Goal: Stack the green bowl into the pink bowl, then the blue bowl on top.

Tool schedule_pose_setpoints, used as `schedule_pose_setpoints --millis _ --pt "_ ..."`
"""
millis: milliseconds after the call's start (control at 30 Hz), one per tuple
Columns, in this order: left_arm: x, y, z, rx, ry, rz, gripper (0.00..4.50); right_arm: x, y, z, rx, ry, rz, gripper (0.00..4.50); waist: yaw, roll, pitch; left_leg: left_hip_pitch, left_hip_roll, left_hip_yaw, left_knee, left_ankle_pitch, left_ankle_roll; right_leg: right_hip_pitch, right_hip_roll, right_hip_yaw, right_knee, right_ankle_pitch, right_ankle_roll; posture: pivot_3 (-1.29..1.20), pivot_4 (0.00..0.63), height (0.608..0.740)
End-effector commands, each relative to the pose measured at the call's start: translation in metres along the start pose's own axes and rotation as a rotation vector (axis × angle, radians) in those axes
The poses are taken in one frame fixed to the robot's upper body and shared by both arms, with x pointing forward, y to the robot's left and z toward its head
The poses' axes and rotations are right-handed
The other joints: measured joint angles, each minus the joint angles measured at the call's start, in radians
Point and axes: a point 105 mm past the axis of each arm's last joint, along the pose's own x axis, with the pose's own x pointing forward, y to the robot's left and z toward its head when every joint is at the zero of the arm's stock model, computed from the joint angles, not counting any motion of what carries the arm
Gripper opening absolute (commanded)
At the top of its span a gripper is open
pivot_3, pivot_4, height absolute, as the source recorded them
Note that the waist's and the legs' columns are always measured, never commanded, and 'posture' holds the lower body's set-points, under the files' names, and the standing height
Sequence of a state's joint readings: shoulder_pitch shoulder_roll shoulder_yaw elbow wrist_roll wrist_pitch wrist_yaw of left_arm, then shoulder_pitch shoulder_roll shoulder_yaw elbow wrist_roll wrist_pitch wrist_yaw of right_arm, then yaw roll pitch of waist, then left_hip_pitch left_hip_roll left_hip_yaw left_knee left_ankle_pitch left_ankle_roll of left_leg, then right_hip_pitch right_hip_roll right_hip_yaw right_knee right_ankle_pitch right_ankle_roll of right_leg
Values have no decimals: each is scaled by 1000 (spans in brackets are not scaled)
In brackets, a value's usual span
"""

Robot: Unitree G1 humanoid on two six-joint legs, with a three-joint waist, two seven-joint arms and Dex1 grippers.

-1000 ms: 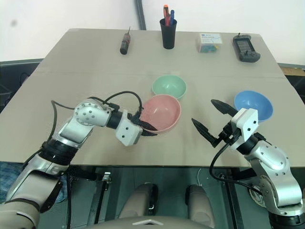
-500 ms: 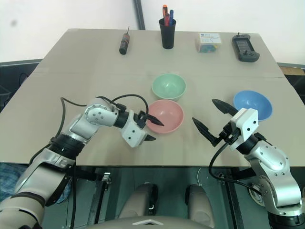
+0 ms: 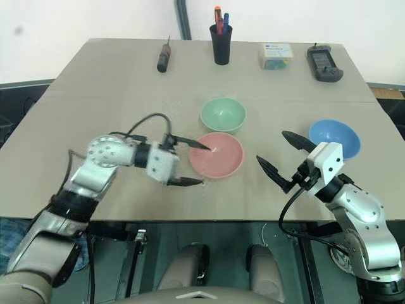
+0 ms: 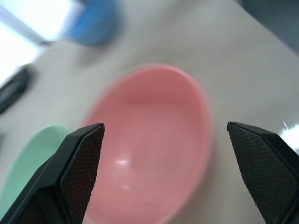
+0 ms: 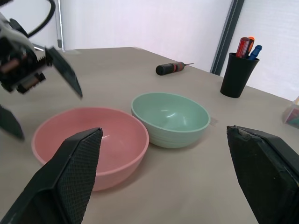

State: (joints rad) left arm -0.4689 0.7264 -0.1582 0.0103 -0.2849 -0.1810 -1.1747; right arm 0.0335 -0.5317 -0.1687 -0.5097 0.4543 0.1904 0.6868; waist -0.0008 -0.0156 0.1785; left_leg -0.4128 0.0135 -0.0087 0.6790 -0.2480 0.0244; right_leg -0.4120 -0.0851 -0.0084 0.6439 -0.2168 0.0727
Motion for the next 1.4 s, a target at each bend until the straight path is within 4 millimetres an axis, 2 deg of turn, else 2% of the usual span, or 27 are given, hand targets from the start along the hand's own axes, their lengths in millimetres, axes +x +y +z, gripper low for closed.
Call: schedule_pose_setpoints --millis 33,200,367,667,867,1133,1400 --pt "-30 14 11 -218 -27 173 4470 5 -4 9 -42 -37 24 4496 -5 0 0 0 0 0 0 0 0 0 0 0 1 0 0 0 150 740" --pt "-60 30 10 -383 -67 470 4470 18 -11 8 -75 -25 75 4496 -9 0 0 1 0 0 0 0 0 0 0 0 1 0 0 0 150 740" --pt "-83 26 6 -465 -51 628 4470 41 -28 -5 -206 115 165 4496 -13 0 0 2 -1 1 0 0 0 0 0 1 1 0 0 0 150 740" --pt "-99 6 3 -544 17 677 4470 91 -62 -16 -531 234 237 4496 -13 0 1 1 -1 2 0 0 0 0 -1 1 1 0 0 0 150 740" --pt "-100 -3 6 -558 38 664 4470 126 -58 -20 -825 249 362 4496 -15 0 1 1 -1 2 -1 0 0 -2 0 1 0 0 -1 0 150 740" --pt "-94 -5 10 -560 23 656 4470 151 -44 -27 -1192 235 536 4496 -17 0 1 0 -2 2 -3 1 -2 -3 -1 1 -1 0 -1 0 150 740" --pt "-91 -6 10 -560 24 641 4470 168 -31 -33 -1311 213 625 4496 -21 1 1 1 -2 2 -8 4 -6 -4 -1 2 -1 0 -1 0 150 740"
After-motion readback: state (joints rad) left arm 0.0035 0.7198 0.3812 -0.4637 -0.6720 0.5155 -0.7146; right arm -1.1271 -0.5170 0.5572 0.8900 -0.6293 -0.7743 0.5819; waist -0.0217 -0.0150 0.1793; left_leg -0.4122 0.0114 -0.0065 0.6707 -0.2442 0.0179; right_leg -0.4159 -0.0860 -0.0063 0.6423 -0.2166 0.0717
